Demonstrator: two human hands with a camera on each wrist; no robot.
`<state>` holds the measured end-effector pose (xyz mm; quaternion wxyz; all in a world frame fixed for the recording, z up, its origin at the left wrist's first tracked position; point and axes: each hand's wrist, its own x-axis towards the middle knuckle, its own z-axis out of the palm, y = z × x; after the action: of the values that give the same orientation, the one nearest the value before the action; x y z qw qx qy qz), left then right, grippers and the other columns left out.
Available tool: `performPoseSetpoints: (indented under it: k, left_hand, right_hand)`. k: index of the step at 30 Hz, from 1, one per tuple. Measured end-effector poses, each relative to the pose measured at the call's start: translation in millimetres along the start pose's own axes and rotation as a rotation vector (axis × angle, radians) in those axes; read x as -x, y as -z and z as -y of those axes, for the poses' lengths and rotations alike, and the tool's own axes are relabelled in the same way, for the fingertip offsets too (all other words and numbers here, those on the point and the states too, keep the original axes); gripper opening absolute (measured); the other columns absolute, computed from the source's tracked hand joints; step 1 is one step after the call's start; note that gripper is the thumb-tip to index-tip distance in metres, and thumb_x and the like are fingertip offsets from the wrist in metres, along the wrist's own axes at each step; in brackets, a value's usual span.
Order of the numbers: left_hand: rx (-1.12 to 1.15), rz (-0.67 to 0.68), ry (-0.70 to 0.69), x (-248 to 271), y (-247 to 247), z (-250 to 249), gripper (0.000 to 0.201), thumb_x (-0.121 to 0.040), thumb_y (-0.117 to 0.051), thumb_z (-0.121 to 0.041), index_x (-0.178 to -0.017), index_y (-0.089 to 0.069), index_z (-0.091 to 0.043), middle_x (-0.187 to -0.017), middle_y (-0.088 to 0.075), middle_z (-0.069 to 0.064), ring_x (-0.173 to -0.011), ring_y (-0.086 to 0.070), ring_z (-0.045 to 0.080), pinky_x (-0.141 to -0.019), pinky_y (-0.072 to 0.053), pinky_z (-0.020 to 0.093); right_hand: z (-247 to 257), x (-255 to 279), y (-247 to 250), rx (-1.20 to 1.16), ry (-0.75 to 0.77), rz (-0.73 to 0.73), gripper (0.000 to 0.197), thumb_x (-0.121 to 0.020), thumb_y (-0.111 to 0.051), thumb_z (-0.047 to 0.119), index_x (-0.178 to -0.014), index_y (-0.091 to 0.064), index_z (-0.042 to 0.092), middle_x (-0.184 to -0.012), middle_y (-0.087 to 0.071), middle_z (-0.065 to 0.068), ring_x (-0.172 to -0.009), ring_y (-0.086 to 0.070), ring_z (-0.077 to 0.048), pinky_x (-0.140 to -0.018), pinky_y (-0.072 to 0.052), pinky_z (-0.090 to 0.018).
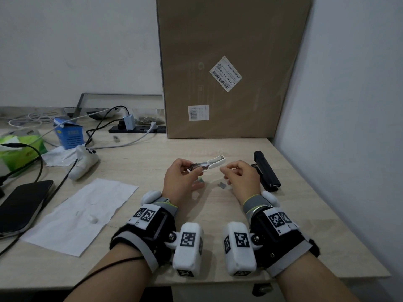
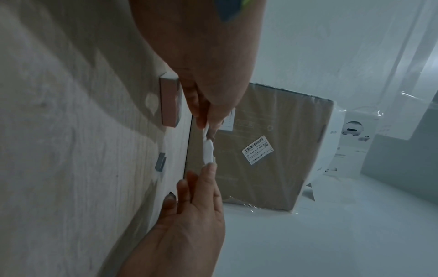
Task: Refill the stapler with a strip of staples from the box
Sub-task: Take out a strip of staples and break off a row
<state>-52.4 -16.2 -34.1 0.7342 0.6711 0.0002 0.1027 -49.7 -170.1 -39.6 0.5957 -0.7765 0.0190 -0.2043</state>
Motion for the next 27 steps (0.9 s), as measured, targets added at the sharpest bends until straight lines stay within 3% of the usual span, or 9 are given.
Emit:
performPoseSetpoints:
  k: [3, 7, 11, 15, 20, 23, 27]
  left_hand:
    - [-0.001, 0.057, -0.008, 2, -1, -3, 0.018, -0.083, -0.065, -0.002, -0.099, -0.058, -0.007, -0.095, -0.064, 0.01, -0.086, -0.066, 0.023, -0.076, -0.058, 0.054]
    - [-0.027, 0.076, -0.007, 5, -1, -4, 0.02, -0.083, -0.065, -0.002, -0.103, -0.064, -0.001, -0.093, -0.066, 0.012, -0.086, -0.064, 0.024, -0.08, -0.057, 0.054]
    - [-0.053, 0.088, -0.013, 5, -1, -3, 0.018, -0.081, -0.068, -0.004, -0.098, -0.066, -0.005, -0.094, -0.067, 0.015, -0.084, -0.065, 0.025, -0.079, -0.058, 0.052]
    - [-0.084, 0.115, -0.029, 4, -2, -4, 0.015, -0.08, -0.068, -0.002, -0.089, -0.068, -0.014, -0.085, -0.066, 0.009, -0.076, -0.063, 0.026, -0.08, -0.057, 0.052]
    - [-0.13, 0.136, -0.036, 6, -2, -5, 0.021, -0.081, -0.068, -0.004, -0.089, -0.07, -0.024, -0.087, -0.069, 0.012, -0.072, -0.062, 0.027, -0.081, -0.057, 0.053]
    - [-0.14, 0.155, -0.027, 6, -1, -3, 0.025, -0.08, -0.069, -0.006, -0.09, -0.07, -0.029, -0.084, -0.069, 0.012, -0.072, -0.061, 0.025, -0.083, -0.056, 0.052]
    - [-0.19, 0.183, -0.053, 5, -1, -1, 0.023, -0.08, -0.07, -0.009, -0.095, -0.07, -0.027, -0.072, -0.063, 0.016, -0.066, -0.057, 0.024, -0.075, -0.055, 0.044]
  right_hand:
    - [9, 5, 1, -0.141, 0.064, 0.039, 0.007, -0.08, -0.068, 0.014, -0.079, -0.066, 0.021, -0.073, -0.068, -0.007, -0.06, -0.061, -0.014, -0.053, -0.049, -0.024]
    - [12, 9, -2, -0.246, 0.087, 0.111, 0.016, -0.085, -0.062, 0.007, -0.095, -0.067, 0.019, -0.086, -0.069, -0.003, -0.075, -0.067, -0.013, -0.053, -0.052, -0.017]
    - [13, 8, -2, -0.27, 0.105, 0.07, 0.015, -0.085, -0.062, 0.011, -0.099, -0.063, 0.015, -0.089, -0.071, -0.006, -0.076, -0.068, -0.013, -0.054, -0.052, -0.017]
    - [13, 7, -2, -0.286, 0.104, 0.082, 0.01, -0.084, -0.063, 0.01, -0.091, -0.065, 0.017, -0.091, -0.072, -0.007, -0.079, -0.068, -0.012, -0.058, -0.051, -0.017]
    - [11, 9, -2, -0.297, 0.115, 0.109, 0.019, -0.084, -0.061, 0.005, -0.096, -0.068, 0.018, -0.09, -0.068, 0.001, -0.072, -0.062, 0.0, -0.055, -0.05, -0.014]
    - [10, 9, -1, -0.275, 0.122, 0.119, 0.023, -0.084, -0.06, 0.005, -0.096, -0.069, 0.022, -0.09, -0.068, 0.004, -0.075, -0.063, -0.003, -0.054, -0.05, -0.013]
    - [9, 9, -2, -0.207, 0.153, 0.123, 0.029, -0.082, -0.062, 0.003, -0.102, -0.067, 0.023, -0.086, -0.066, 0.007, -0.082, -0.063, -0.005, -0.068, -0.054, -0.016]
